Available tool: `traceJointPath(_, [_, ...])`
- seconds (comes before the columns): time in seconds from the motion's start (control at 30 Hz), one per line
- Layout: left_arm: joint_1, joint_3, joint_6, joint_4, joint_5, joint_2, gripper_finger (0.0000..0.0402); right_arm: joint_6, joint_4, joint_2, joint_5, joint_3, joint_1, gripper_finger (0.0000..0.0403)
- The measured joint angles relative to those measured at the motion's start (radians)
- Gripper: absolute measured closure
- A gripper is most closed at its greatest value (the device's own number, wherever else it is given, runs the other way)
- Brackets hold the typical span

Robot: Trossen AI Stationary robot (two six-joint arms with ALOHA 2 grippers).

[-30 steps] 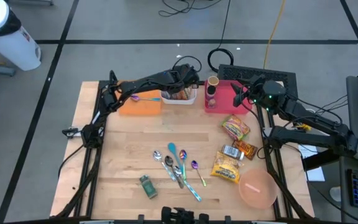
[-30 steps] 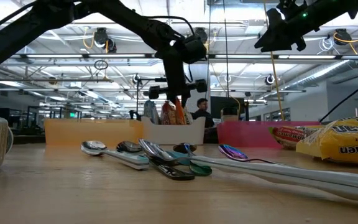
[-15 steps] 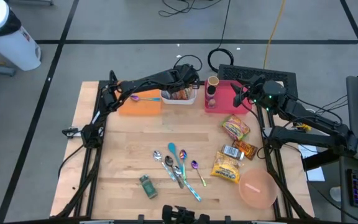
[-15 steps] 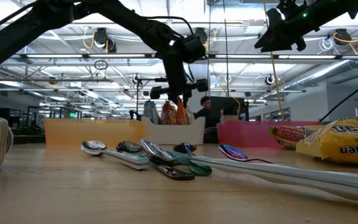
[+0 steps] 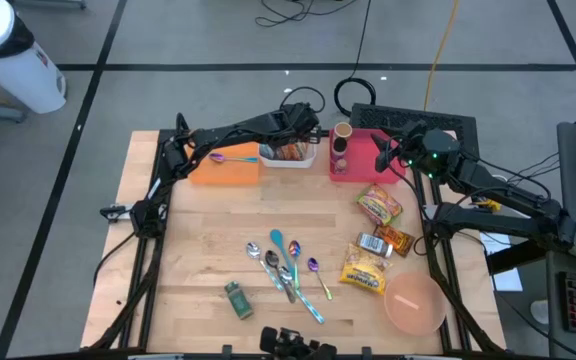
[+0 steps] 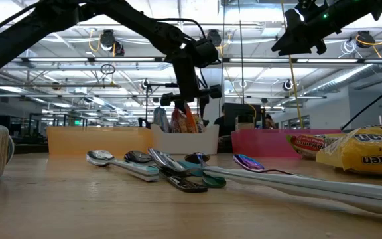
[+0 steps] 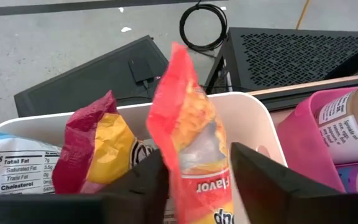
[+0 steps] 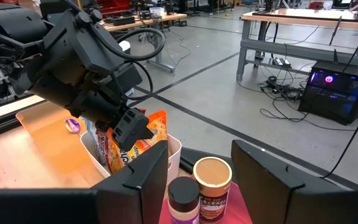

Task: Pick & Place Food Item
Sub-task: Put the orange noodle pack into the white bin, then put the left blue spoon into the orange bin

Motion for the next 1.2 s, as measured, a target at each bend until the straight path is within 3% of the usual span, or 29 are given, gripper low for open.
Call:
traceJointPath(0.2, [0.005,0.0,0.086,-0.001,0.02,-0.02,0.0157,0.0,0.0,-0.003,-0.003,0.0,0.0,0.0234])
traceJointPath(0.43, [0.016,0.0,0.243,-0.001,0.028,-0.128,0.0134,0.0,-0.001,-0.008,-0.007,0.0,0.0,0.0234])
traceJointPath(0.6, [0.026,0.0,0.411,-0.028,0.147,-0.264,0.0133,0.0,0.0,-0.023,-0.122,0.0,0.0,0.0234])
traceJointPath(0.8, [0.024,0.0,0.544,-0.167,0.364,-0.457,0.0133,0.021,0.0,-0.026,-0.242,0.0,0.0,0.0234])
traceJointPath(1.0, [-0.009,0.0,0.545,-0.385,0.497,-0.633,0.0133,0.087,0.0,-0.026,-0.238,0.0,0.0,0.0234])
traceJointPath(1.2, [-0.085,0.0,0.41,-0.587,0.539,-0.743,0.0133,0.094,0.0,-0.021,-0.239,0.0,0.0,0.0234])
